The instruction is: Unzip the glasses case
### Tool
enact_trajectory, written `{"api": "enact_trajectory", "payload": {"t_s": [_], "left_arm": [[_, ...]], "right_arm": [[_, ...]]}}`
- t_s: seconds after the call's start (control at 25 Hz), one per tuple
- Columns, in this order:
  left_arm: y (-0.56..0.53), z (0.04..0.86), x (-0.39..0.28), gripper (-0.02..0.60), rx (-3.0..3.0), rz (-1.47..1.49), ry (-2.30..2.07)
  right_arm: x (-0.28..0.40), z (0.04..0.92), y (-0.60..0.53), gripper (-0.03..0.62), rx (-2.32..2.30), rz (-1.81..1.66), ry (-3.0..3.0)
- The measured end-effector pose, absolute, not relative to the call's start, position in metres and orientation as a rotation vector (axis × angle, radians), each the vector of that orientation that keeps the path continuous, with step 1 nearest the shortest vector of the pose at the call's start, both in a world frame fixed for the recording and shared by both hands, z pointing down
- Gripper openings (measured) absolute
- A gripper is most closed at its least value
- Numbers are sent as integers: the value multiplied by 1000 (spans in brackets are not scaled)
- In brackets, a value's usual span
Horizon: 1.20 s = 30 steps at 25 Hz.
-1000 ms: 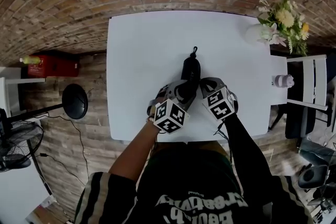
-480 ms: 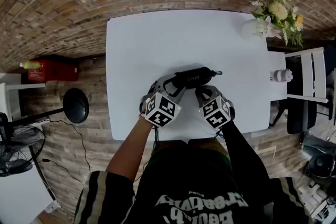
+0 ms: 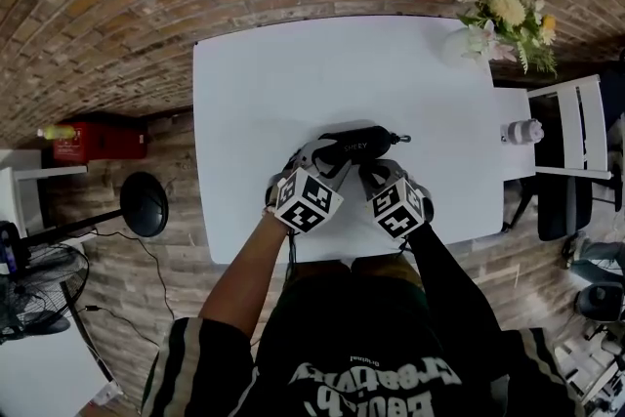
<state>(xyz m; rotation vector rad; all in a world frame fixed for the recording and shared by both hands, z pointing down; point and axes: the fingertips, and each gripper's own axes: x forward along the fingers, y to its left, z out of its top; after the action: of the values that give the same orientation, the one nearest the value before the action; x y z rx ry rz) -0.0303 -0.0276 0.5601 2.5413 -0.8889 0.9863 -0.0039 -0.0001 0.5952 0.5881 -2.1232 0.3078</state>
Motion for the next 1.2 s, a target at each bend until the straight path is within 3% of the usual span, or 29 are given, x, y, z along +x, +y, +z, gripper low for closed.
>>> {"api": "enact_trajectory", "payload": {"t_s": [1.2], "left_arm": [[-25, 561, -32, 110, 2548, 981, -841]], "right_arm": [[4, 600, 0, 12, 687, 315, -2075]]}}
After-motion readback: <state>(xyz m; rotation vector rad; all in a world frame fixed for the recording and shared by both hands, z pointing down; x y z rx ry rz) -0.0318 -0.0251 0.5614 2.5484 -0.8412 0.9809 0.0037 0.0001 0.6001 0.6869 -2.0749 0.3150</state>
